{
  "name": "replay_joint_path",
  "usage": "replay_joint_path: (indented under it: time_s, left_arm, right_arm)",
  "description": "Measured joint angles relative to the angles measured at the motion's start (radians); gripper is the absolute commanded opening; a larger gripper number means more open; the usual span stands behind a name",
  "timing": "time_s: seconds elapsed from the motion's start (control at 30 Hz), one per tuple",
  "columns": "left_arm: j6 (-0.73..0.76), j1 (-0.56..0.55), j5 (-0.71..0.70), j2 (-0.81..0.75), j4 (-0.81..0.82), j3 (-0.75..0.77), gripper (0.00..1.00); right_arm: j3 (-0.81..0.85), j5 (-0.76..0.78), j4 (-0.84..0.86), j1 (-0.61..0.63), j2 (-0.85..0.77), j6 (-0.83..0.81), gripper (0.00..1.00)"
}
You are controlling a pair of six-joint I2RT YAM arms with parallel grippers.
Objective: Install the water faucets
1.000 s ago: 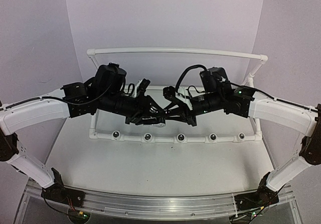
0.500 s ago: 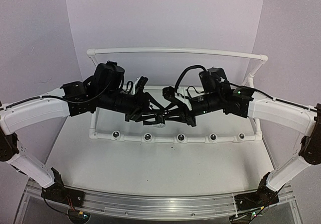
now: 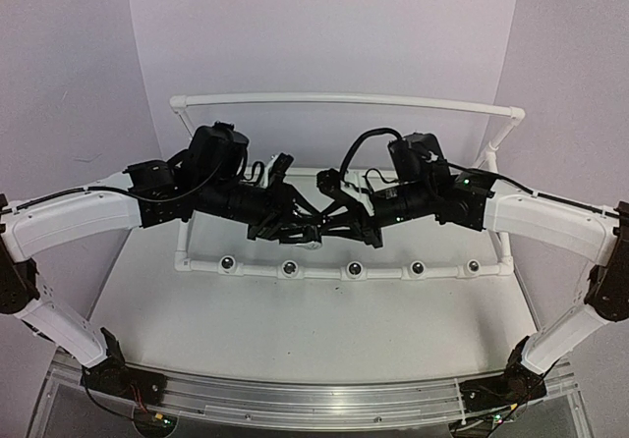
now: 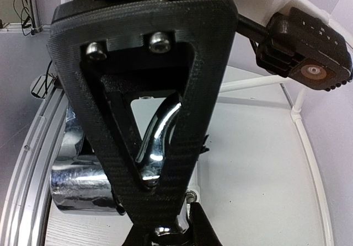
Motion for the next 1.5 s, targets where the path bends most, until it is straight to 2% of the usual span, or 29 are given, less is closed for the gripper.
replay_joint_path:
  time_s: [0.13, 0.17, 0.27, 0.33, 0.37, 0.5, 0.67, 0.8, 0.9, 1.07, 1.33, 1.5]
  left_arm:
    - [-0.006, 0.000, -0.006, 0.001, -0.001, 0.001, 0.07]
    - [-0.006, 0.000, -0.008, 0.001, -0.002, 0.001, 0.04]
    - [-0.005, 0.000, -0.011, 0.001, -0.002, 0.001, 0.00]
    - [-0.004, 0.000, -0.016, 0.001, -0.008, 0.001, 0.00]
    - [-0.003, 0.000, -0.021, 0.001, -0.016, 0.001, 0.00]
    - [0.000, -0.002, -0.078, -0.003, -0.093, 0.001, 0.00]
    - [-0.001, -0.002, -0.207, -0.010, -0.259, 0.030, 0.00]
    - [-0.015, -0.001, -0.324, 0.034, -0.472, 0.165, 0.00]
    - [-0.030, -0.001, -0.401, 0.104, -0.573, 0.277, 0.00]
    - [-0.046, 0.001, -0.477, 0.189, -0.681, 0.319, 0.00]
    - [-0.039, 0.019, -0.474, 0.227, -0.717, 0.318, 0.00]
    - [-0.026, 0.039, -0.451, 0.227, -0.697, 0.302, 0.00]
  right_arm:
    - [0.000, 0.001, 0.001, 0.000, 0.004, 0.000, 0.01]
    - [0.000, 0.001, 0.001, 0.000, 0.005, 0.000, 0.04]
    - [0.000, 0.005, 0.002, 0.000, 0.005, 0.000, 0.32]
    - [-0.001, 0.013, 0.005, 0.000, 0.005, 0.007, 0.59]
    - [-0.001, 0.019, 0.008, 0.000, 0.005, 0.012, 0.65]
    - [-0.021, 0.090, 0.031, 0.000, 0.005, 0.027, 0.78]
    - [-0.078, 0.228, 0.037, -0.025, 0.000, 0.054, 0.87]
    - [-0.125, 0.351, 0.009, -0.066, -0.006, 0.048, 0.90]
    - [-0.160, 0.451, -0.031, -0.095, -0.006, 0.026, 0.90]
    - [-0.192, 0.547, -0.118, -0.142, 0.007, -0.022, 0.90]
    - [-0.192, 0.584, -0.230, -0.235, 0.133, -0.114, 0.85]
    - [-0.191, 0.594, -0.285, -0.263, 0.197, -0.143, 0.73]
